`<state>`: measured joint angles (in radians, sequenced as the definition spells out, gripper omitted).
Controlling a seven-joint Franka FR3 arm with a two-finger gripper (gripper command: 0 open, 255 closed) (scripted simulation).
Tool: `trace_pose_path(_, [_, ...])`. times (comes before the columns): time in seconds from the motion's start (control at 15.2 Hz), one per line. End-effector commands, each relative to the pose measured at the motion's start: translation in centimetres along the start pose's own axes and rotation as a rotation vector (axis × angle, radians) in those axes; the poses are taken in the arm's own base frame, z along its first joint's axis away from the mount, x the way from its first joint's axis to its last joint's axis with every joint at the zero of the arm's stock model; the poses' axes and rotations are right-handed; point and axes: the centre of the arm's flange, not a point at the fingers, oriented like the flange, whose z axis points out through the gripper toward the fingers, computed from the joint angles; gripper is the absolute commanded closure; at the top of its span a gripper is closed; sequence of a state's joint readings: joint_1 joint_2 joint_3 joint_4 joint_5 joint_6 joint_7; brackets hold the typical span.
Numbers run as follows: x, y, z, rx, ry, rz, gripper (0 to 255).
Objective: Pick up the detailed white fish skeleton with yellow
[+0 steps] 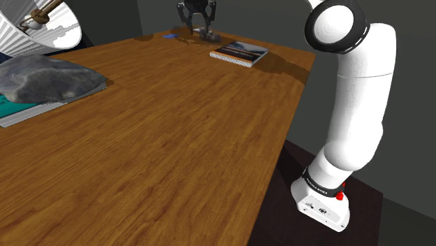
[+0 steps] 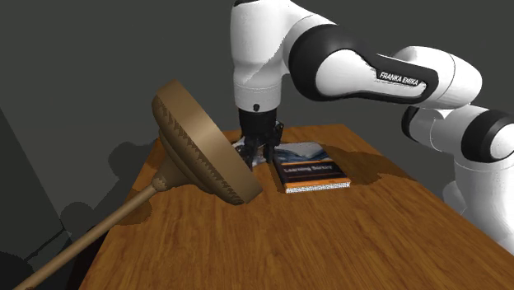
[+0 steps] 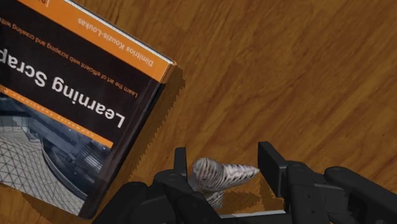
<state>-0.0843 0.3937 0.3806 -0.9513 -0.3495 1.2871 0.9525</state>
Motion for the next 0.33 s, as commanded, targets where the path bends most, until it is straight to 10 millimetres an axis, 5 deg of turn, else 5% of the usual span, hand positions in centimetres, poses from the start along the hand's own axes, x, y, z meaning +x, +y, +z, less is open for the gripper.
trace_pose_path(0.0, [0.1, 0.2, -1.1, 0.000, 0.000, 0.000, 255])
trace_pose_path(0.26, [0.3, 0.3, -2.2, 0.000, 0.000, 0.000, 255])
